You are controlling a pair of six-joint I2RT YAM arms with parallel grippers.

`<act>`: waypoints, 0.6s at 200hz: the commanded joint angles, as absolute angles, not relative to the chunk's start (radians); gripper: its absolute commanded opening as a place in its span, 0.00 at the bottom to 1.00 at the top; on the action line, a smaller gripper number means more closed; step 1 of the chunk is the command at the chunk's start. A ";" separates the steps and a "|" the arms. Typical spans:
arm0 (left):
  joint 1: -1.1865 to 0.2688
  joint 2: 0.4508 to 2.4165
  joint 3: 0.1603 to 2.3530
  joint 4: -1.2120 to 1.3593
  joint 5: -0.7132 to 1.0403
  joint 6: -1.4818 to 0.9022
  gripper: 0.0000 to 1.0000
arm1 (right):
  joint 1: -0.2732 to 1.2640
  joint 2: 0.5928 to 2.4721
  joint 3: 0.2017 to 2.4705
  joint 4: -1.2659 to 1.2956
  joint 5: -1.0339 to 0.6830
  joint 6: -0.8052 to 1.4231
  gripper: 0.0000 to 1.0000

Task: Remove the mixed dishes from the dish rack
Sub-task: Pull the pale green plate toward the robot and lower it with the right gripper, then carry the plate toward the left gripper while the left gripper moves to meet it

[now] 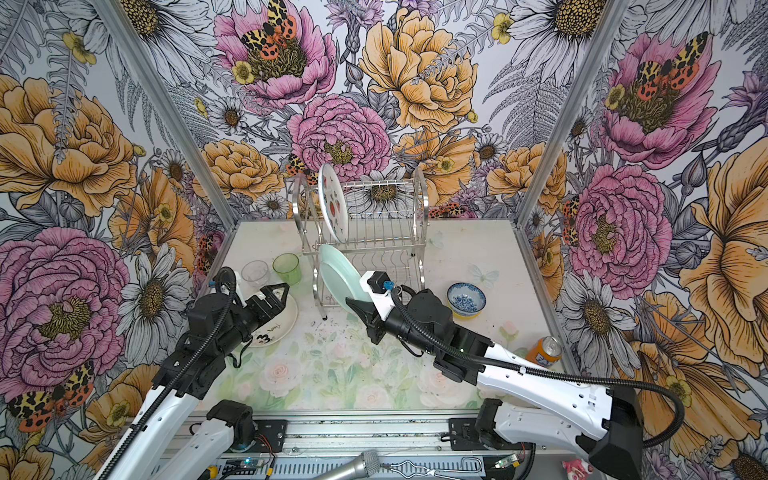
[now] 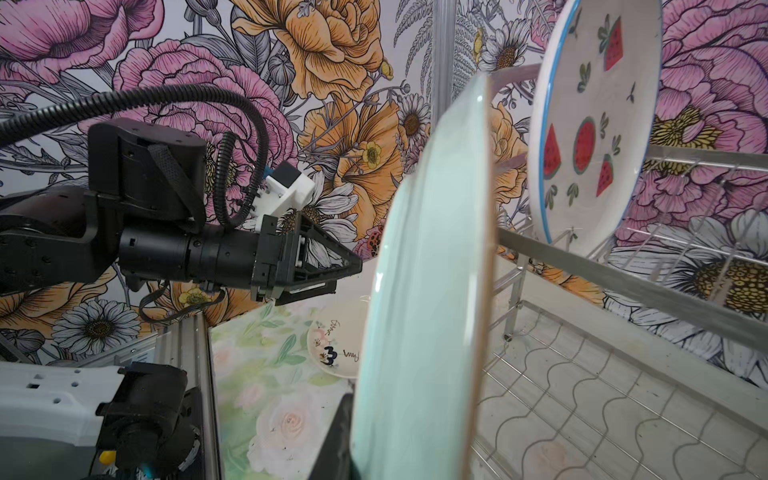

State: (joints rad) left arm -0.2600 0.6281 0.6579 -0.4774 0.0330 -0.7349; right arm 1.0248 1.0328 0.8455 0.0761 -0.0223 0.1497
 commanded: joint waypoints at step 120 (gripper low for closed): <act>-0.187 0.636 0.653 -0.557 0.044 -0.773 0.99 | 1.125 1.184 0.893 0.199 0.129 0.049 0.00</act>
State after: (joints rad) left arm -0.1974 0.6487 0.6533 -0.5533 0.0071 -0.7567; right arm 1.1103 1.1702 0.8455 0.0708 0.0662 0.0952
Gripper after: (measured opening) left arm 0.987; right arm 0.176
